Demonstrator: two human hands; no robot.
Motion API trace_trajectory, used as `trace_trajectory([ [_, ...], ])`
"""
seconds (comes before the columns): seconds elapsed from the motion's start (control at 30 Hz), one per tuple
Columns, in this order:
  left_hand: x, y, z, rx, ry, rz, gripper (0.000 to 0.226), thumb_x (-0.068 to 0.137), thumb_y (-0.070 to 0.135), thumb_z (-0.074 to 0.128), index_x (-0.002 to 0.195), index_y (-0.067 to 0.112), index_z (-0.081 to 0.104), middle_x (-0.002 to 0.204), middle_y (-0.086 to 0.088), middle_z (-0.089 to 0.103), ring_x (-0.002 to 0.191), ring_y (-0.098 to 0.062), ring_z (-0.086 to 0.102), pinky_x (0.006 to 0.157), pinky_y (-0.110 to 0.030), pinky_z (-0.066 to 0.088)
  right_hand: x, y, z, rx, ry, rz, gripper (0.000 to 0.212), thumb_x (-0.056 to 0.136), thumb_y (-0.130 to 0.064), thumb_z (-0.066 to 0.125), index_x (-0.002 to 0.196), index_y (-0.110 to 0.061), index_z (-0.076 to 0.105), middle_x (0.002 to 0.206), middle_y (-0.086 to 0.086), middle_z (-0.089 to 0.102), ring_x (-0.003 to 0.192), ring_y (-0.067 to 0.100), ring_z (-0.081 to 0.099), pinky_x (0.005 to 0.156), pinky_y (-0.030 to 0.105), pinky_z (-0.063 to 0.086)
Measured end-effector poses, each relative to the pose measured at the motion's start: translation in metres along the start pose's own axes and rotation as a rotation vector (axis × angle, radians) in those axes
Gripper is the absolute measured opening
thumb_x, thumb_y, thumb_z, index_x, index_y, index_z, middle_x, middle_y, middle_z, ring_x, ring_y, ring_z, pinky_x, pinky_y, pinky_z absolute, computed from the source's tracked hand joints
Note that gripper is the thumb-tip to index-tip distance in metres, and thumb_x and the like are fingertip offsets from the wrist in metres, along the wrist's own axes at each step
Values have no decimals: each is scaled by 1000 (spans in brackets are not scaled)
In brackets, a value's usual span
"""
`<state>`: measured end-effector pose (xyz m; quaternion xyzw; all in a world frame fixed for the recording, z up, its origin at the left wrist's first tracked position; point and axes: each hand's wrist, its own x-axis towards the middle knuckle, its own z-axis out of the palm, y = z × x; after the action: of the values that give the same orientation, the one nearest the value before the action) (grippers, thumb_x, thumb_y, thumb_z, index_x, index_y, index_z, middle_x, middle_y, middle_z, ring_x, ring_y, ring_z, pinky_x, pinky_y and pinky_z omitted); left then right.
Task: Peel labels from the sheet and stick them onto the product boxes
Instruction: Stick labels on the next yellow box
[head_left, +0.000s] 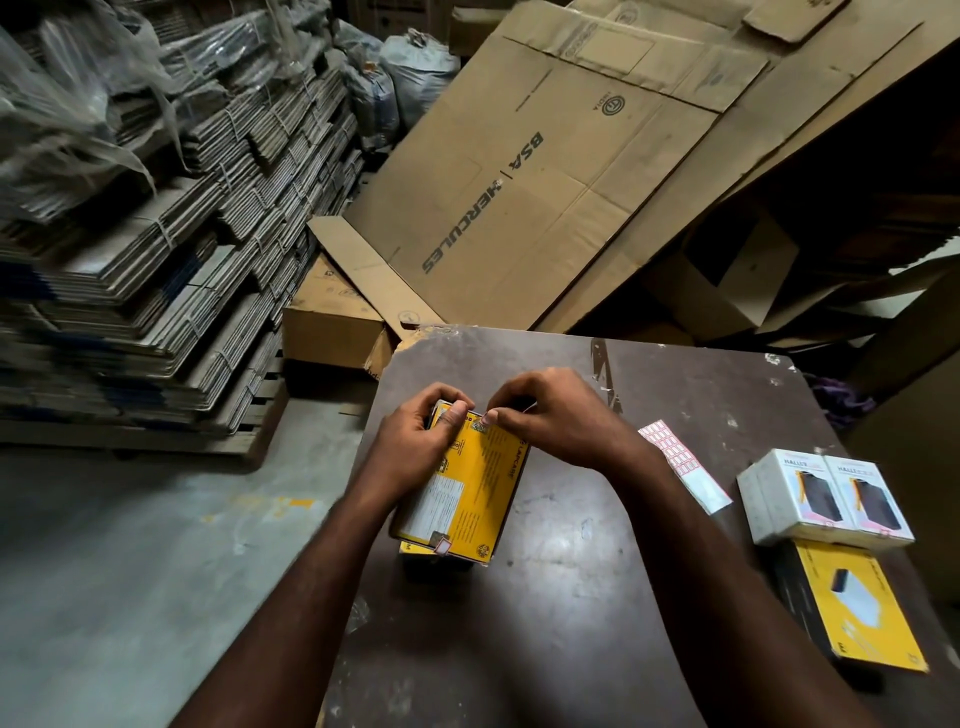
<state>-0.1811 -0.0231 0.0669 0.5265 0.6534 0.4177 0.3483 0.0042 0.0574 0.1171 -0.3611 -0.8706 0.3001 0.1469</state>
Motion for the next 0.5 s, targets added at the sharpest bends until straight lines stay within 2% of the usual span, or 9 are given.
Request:
trace_trajectory([
  [0.13, -1, 2, 1, -7, 5, 3, 14, 98, 41, 53, 98, 31, 64, 87, 4, 69, 78, -14, 67, 71, -41, 58, -1, 0, 0, -4, 18, -8, 20, 93, -29, 68, 105, -15, 76, 98, -2, 74, 82, 3, 66, 66, 10, 53],
  [0.3, -2, 2, 0, 12, 5, 10, 16, 98, 43, 53, 99, 32, 63, 88, 6, 69, 78, -12, 67, 71, -41, 58, -1, 0, 3, -39, 35, -19, 20, 92, -30, 69, 105, -16, 76, 98, -3, 73, 79, 2, 64, 63, 6, 49],
  [0.5, -3, 5, 0, 26, 1, 24, 16, 98, 43, 52, 100, 31, 63, 90, 6, 68, 80, -12, 66, 71, -40, 57, -1, -1, 3, -48, 53, -24, 19, 91, -30, 70, 103, -16, 76, 96, -3, 73, 79, 3, 64, 64, 10, 51],
])
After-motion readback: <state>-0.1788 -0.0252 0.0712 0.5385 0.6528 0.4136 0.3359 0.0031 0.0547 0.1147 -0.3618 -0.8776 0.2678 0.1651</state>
